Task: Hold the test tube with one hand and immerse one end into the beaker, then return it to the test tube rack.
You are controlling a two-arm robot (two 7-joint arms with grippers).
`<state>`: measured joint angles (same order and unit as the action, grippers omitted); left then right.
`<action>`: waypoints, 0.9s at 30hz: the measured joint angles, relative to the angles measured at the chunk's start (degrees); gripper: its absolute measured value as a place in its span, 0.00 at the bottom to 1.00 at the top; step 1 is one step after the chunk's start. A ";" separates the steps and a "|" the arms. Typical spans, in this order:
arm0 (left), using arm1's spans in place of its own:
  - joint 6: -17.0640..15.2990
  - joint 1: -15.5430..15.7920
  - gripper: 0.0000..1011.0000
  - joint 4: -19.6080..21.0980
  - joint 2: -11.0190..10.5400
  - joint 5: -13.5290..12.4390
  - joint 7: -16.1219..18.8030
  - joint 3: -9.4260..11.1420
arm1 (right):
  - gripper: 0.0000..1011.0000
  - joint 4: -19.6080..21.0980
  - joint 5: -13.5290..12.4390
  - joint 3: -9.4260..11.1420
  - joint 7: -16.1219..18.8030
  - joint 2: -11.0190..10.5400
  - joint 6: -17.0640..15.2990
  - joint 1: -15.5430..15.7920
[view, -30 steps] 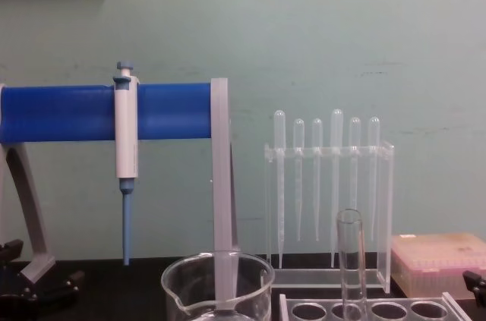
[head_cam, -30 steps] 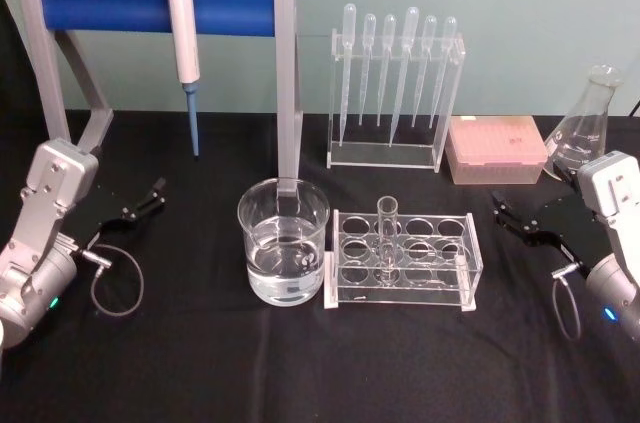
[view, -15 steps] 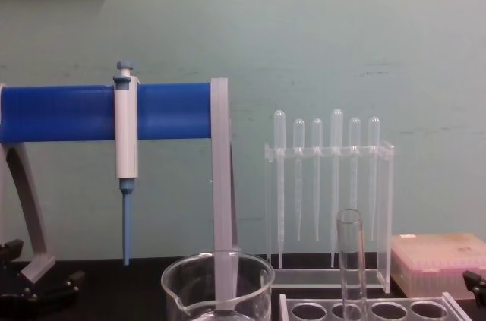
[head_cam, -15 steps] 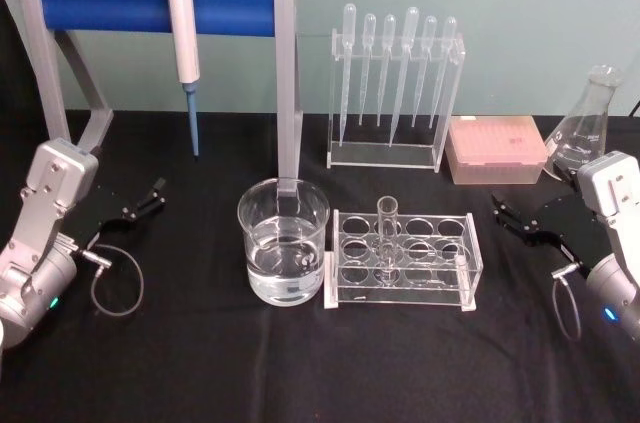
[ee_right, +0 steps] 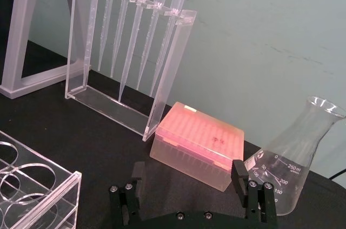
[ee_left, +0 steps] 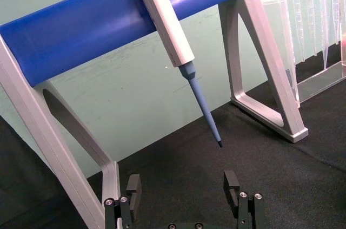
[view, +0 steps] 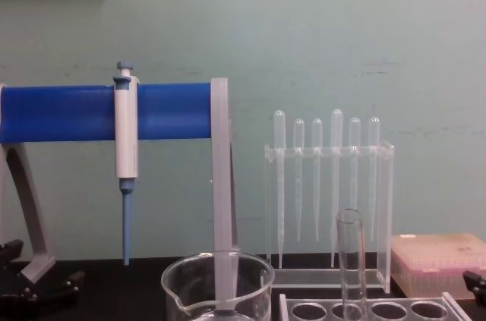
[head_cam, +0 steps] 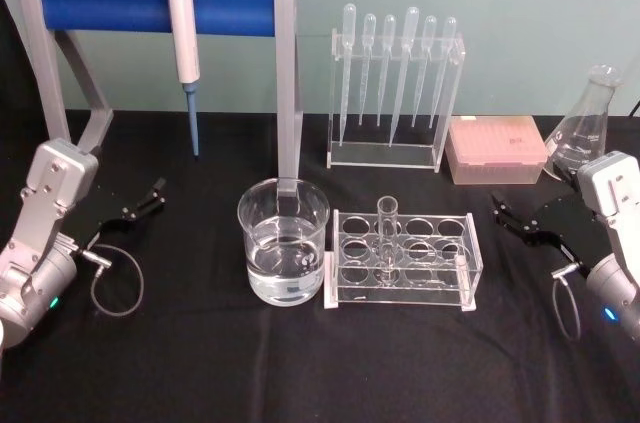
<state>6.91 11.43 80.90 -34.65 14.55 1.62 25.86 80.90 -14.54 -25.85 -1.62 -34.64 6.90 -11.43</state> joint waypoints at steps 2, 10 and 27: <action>0.00 0.00 0.99 0.00 0.00 0.00 0.00 0.00 | 0.99 0.02 0.04 0.20 0.44 0.13 0.29 0.00; 0.00 0.00 0.99 0.00 0.00 0.00 0.00 0.00 | 0.99 5.27 -2.35 3.30 3.87 -1.12 1.05 1.33; 0.00 0.00 0.99 0.00 0.00 0.00 0.00 0.00 | 0.99 15.31 -14.75 9.44 23.73 -10.75 -1.37 6.56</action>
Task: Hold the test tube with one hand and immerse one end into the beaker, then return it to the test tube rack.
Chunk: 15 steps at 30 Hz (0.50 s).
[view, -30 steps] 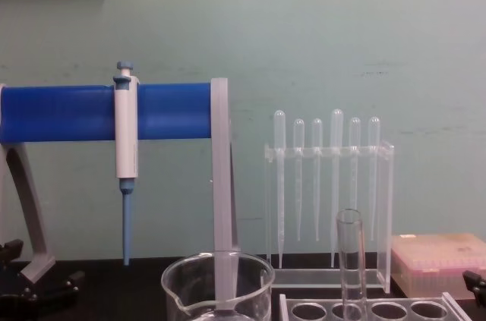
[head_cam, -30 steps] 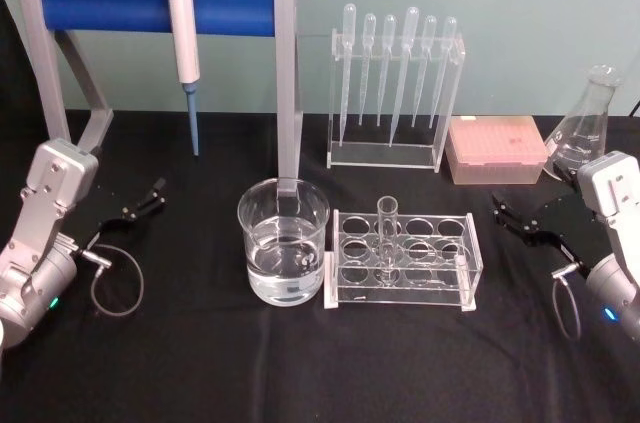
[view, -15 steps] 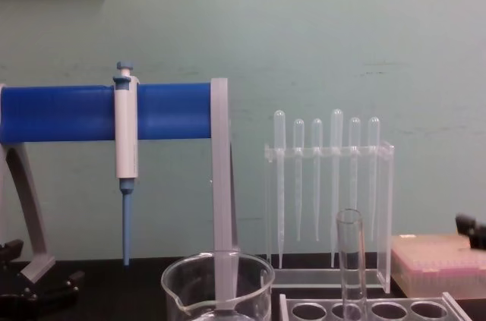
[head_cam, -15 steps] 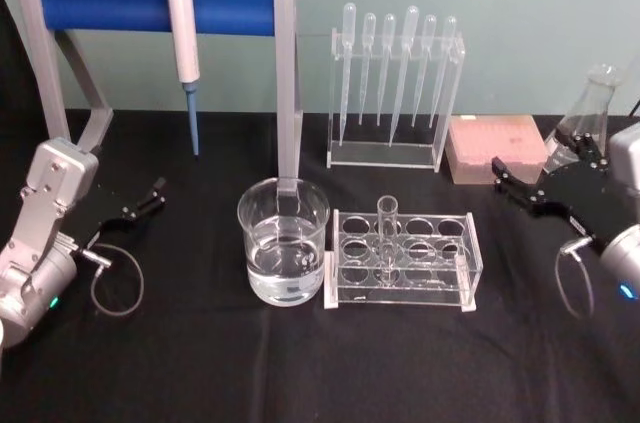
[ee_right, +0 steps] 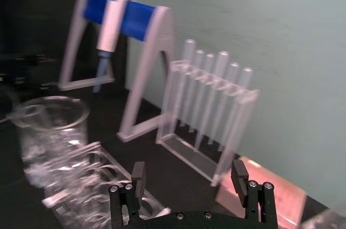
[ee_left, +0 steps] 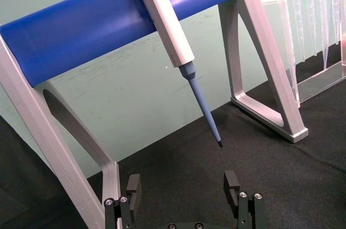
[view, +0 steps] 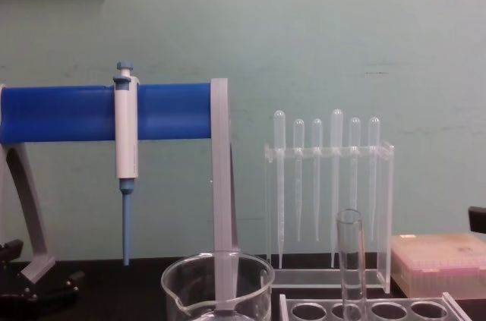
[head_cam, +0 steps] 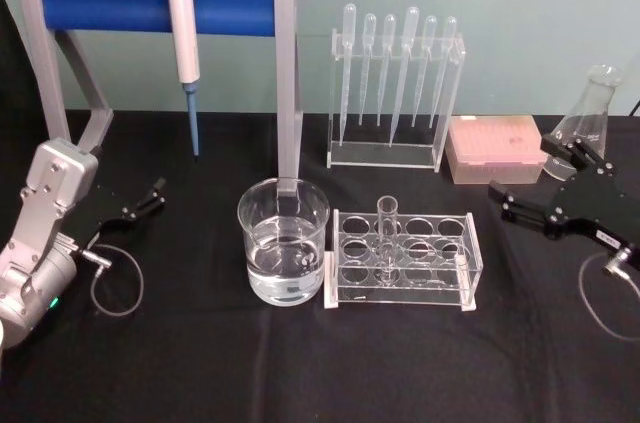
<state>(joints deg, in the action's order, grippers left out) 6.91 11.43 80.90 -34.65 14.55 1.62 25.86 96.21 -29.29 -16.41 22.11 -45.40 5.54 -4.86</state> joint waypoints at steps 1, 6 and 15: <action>0.00 0.00 0.99 0.00 0.00 0.00 0.00 0.00 | 0.99 0.09 -0.40 0.13 0.96 -0.38 -0.01 0.04; 0.00 0.00 0.99 0.00 0.00 0.00 0.00 0.00 | 0.99 0.17 -2.89 0.59 9.19 -3.03 -0.29 -0.69; 0.00 0.00 0.99 0.00 0.00 0.00 0.00 0.00 | 0.99 -3.54 -5.97 -1.96 25.87 -4.00 3.24 -4.53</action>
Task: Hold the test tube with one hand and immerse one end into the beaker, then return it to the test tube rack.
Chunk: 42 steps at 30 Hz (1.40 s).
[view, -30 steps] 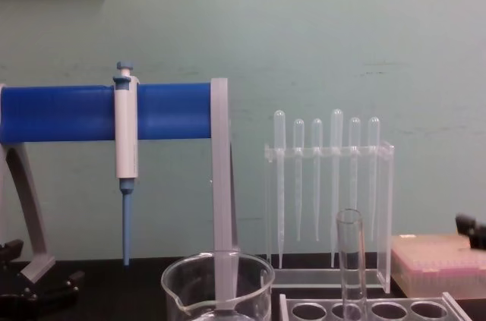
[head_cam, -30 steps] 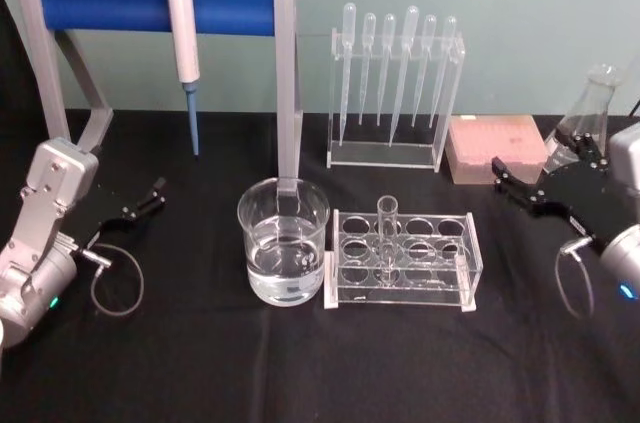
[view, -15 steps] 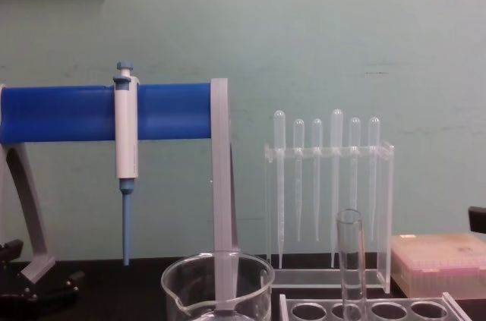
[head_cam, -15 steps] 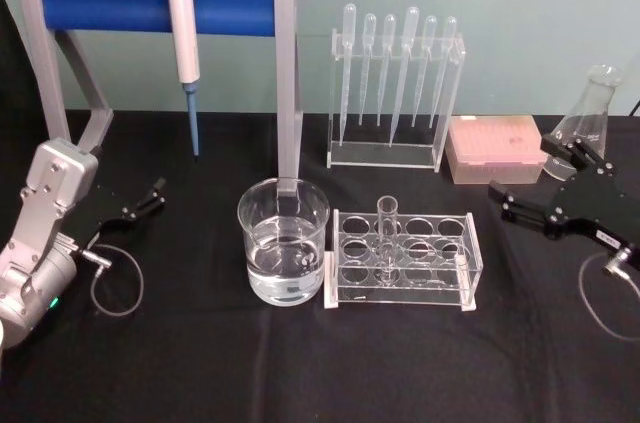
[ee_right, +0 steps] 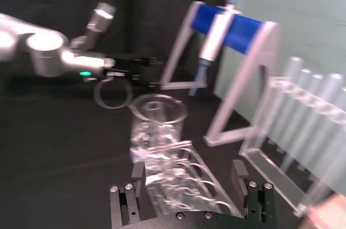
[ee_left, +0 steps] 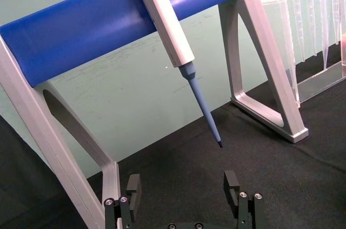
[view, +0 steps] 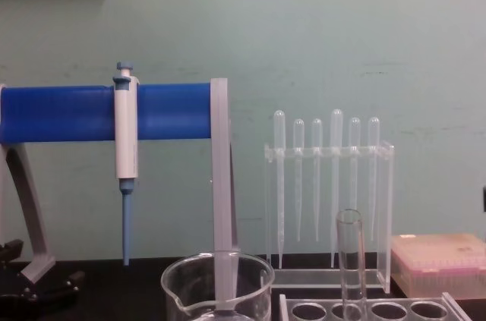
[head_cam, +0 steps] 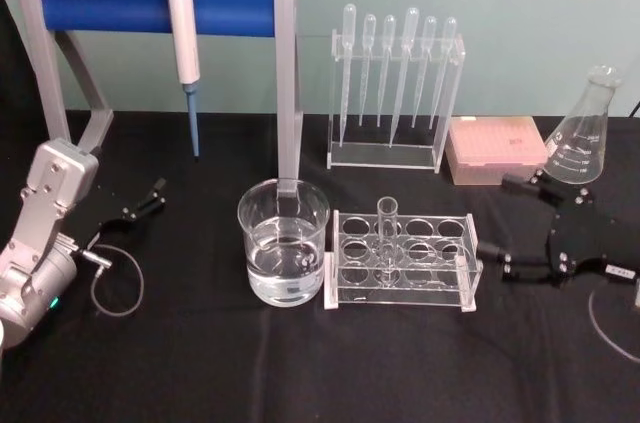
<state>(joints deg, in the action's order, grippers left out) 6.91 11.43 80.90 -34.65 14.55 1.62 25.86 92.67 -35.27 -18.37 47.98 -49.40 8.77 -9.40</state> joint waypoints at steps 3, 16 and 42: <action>0.00 0.00 0.99 0.00 0.00 0.00 0.00 0.00 | 0.99 -0.79 0.05 -1.12 2.30 0.09 0.55 -1.22; 0.00 0.00 0.99 0.00 0.00 0.00 0.00 0.00 | 0.99 -4.38 2.62 -8.64 7.05 3.28 -3.41 -10.10; 0.00 0.00 0.99 0.00 0.00 0.00 0.00 0.00 | 0.99 -13.03 6.21 -17.29 6.64 10.55 -7.15 -21.47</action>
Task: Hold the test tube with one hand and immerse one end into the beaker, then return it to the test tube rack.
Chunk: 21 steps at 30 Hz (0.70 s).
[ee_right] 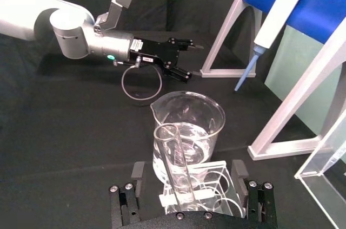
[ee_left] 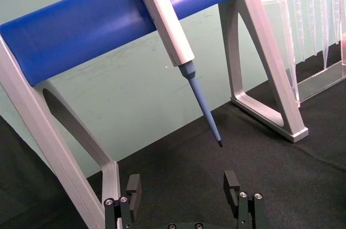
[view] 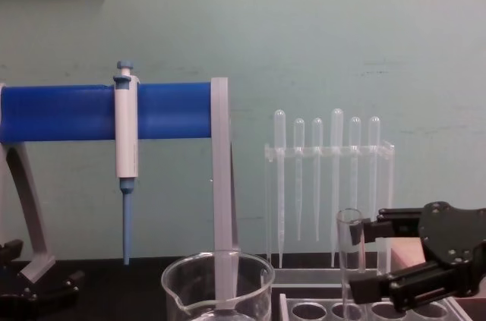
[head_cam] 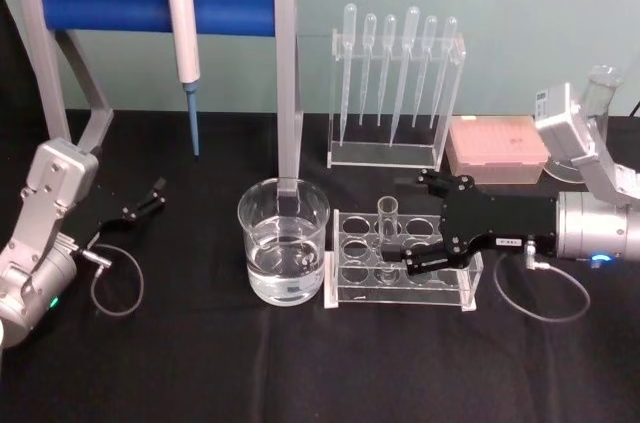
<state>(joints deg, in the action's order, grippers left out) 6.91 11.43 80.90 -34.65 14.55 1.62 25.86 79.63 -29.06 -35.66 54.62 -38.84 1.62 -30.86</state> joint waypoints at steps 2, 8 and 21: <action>0.00 0.00 0.99 0.00 0.00 0.00 0.00 0.00 | 0.99 -0.01 -0.37 -0.40 -0.30 0.15 -0.22 0.01; 0.00 0.00 0.99 0.00 0.00 0.00 0.00 0.00 | 0.99 -0.19 -0.65 -0.95 -0.98 0.41 -0.40 0.04; 0.00 0.00 0.99 0.00 0.00 0.00 0.00 0.00 | 0.99 -0.37 -0.41 -1.42 -1.68 0.89 -0.08 -0.17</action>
<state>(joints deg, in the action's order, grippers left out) 6.91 11.43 80.90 -34.65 14.55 1.62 25.86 79.27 -29.48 -37.08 52.94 -37.96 1.54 -31.03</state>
